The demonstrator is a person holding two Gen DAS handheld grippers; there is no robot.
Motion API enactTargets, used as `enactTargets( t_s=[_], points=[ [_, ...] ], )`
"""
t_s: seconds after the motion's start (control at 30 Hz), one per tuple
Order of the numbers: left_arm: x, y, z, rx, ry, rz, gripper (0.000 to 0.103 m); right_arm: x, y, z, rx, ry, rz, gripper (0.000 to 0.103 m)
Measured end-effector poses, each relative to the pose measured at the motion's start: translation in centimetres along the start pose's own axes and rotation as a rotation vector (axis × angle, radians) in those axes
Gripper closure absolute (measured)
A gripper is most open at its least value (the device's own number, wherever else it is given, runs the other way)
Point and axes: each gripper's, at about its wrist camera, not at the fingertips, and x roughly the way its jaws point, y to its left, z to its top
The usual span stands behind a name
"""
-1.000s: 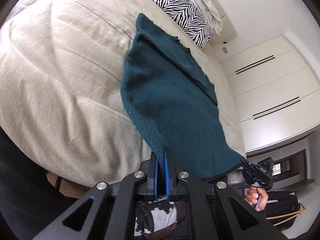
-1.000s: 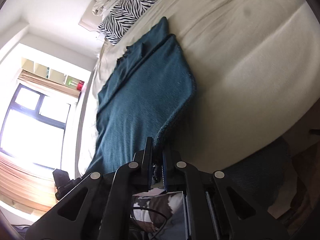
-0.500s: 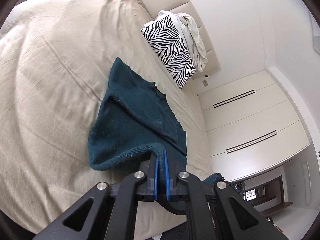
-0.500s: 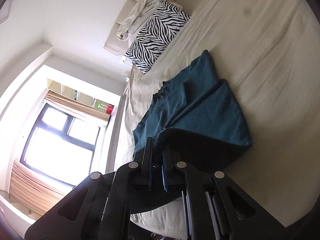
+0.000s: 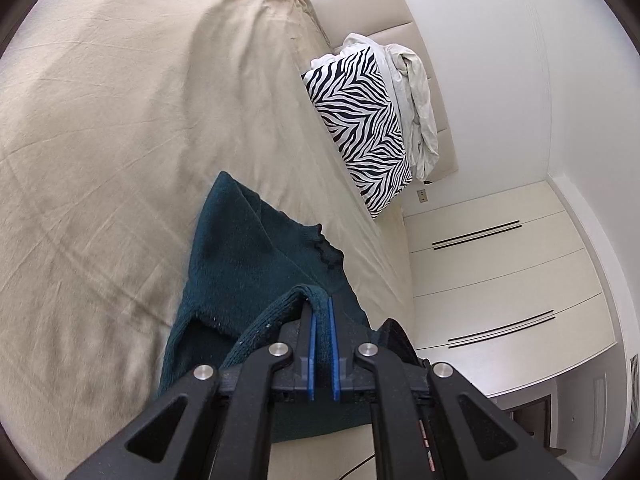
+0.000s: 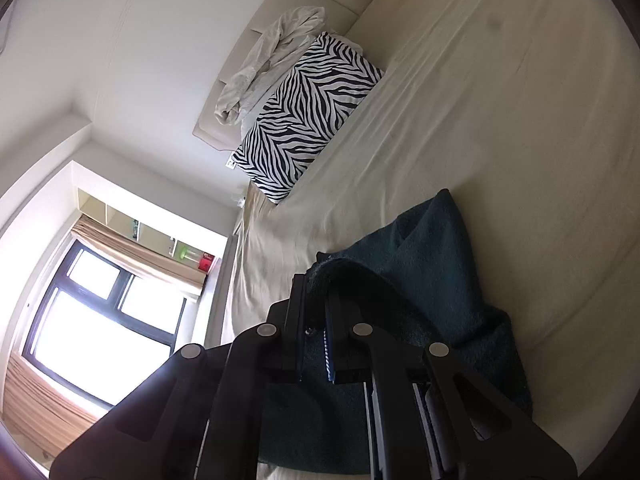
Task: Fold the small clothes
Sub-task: 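Lay the folded hem onto the sweater and press the fold with the left gripper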
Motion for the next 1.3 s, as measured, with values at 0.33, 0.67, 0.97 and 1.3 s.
enactTargets(
  t_s=[0.33, 0.67, 0.97, 1.3],
  points=[
    [8.1, 2.9, 6.2, -0.025, -0.004, 0.116, 0.092, 10.4, -3.5, 3.9, 0.01, -0.008, -0.156, 0.095],
    [6.0, 3.2, 3.1, 0.108, -0.032, 0.227, 0.036, 14.7, -5.5, 3.3, -0.046, 0.032, -0.328, 0.048],
    [5.1, 3.8, -4.1, 0.314, -0.023, 0.426, 0.05, 7.0, -2.3, -3.5, -0.313, 0.079, -0.428, 0.048],
    [4.1, 4.1, -7.0, 0.405, -0.048, 0.514, 0.063, 3.5, -4.5, -8.3, -0.432, 0.118, -0.526, 0.052]
  ],
)
